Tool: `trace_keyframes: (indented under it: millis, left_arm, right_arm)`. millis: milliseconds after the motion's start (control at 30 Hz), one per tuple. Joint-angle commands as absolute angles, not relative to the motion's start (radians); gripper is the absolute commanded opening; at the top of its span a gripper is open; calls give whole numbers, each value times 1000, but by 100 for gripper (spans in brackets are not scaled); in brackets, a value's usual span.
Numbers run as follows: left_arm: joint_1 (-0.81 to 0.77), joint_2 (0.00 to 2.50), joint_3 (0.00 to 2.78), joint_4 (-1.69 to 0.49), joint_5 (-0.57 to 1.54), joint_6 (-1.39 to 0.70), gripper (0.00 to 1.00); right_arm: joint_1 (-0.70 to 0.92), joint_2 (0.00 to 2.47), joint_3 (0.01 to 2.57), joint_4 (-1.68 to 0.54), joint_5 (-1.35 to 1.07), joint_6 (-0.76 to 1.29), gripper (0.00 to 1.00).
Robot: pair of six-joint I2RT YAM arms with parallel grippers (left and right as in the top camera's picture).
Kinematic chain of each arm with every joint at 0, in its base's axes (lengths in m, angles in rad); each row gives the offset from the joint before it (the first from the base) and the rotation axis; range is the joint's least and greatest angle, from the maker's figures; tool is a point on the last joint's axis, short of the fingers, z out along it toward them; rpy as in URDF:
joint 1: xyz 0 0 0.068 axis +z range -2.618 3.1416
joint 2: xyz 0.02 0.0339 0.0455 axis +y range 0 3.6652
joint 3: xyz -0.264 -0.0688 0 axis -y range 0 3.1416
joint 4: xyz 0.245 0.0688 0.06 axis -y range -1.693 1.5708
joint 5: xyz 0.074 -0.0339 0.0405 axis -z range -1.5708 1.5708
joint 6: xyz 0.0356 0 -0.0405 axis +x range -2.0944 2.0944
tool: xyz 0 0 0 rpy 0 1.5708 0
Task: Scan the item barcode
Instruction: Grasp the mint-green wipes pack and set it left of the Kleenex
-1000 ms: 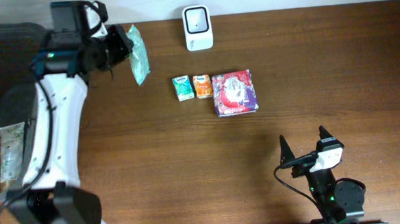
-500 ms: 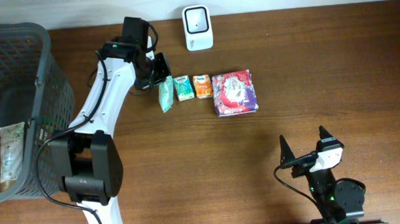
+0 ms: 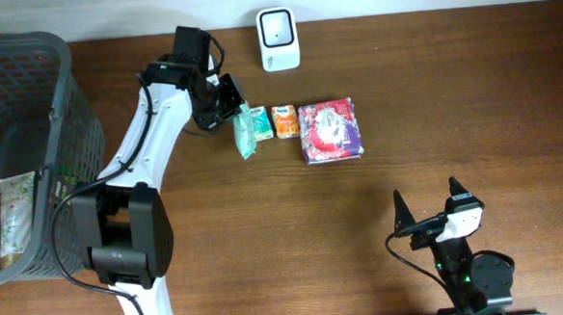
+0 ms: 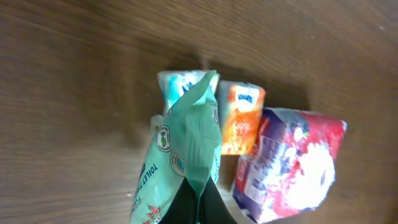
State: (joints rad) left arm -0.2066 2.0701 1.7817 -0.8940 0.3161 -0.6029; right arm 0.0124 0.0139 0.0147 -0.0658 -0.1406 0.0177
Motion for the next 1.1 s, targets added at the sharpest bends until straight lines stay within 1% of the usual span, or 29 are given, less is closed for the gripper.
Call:
trace_keyframes:
  millis: [0, 100, 167, 200, 267, 367, 433, 500, 533, 567, 600, 633, 667, 700, 767, 800, 833, 867, 900, 967, 1067]
  left_arm:
    - [-204, 2120, 1770, -893, 342, -590, 0]
    - [-200, 2173, 1769, -900, 295, -590, 0]
    - [-196, 2202, 1770, -896, 262, -590, 3]
    - [-195, 2206, 1770, -895, 234, -590, 3]
    - [-192, 2205, 1771, -890, 155, -590, 18]
    - [-186, 2204, 1782, -881, 131, -564, 31]
    - [-178, 2204, 1808, -875, 133, -537, 47]
    - [-169, 2204, 1853, -876, 135, -498, 69]
    - [-167, 2204, 1876, -880, 136, -484, 73]
    - [-164, 2204, 1902, -890, 142, -468, 80]
    - [-162, 2204, 1943, -914, 145, -464, 82]
    - [-160, 2204, 1987, -951, 146, -464, 81]
    - [-157, 2204, 2054, -1008, 165, -432, 77]
    - [-156, 2204, 2088, -1038, 174, -412, 76]
    - [-156, 2204, 2210, -1195, 179, -386, 58]
    - [-157, 2204, 2227, -1243, 178, -386, 51]
    - [-159, 2204, 2230, -1295, 178, -386, 49]
    - [-163, 2207, 2224, -1355, 173, -386, 41]
    - [-170, 2210, 2206, -1405, 154, -386, 35]
    - [-183, 2214, 2160, -1439, 133, -386, 33]
    - [-224, 2214, 2034, -1424, 134, -386, 29]
  right_arm:
    - [6, 8, 6, -66, -147, 12, 99]
    - [6, 8, 6, -66, -147, 12, 99]
    - [6, 8, 6, -66, -147, 12, 99]
    - [6, 8, 6, -66, -147, 12, 99]
    - [6, 8, 6, -66, -147, 12, 99]
    - [6, 8, 6, -66, -147, 12, 99]
    - [6, 8, 6, -66, -147, 12, 99]
    - [6, 8, 6, -66, -147, 12, 99]
    - [6, 8, 6, -66, -147, 12, 99]
    - [6, 8, 6, -66, -147, 12, 99]
    - [6, 8, 6, -66, -147, 12, 99]
    - [6, 8, 6, -66, -147, 12, 99]
    - [6, 8, 6, -66, -147, 12, 99]
    - [6, 8, 6, -66, -147, 12, 99]
    - [6, 8, 6, -66, -147, 12, 99]
    - [6, 8, 6, -66, -147, 12, 99]
    - [6, 8, 6, -66, -147, 12, 99]
    - [6, 8, 6, -66, -147, 12, 99]
    - [6, 8, 6, -66, -147, 12, 99]
    - [6, 8, 6, -66, -147, 12, 99]
    - [6, 8, 6, -66, -147, 12, 99]
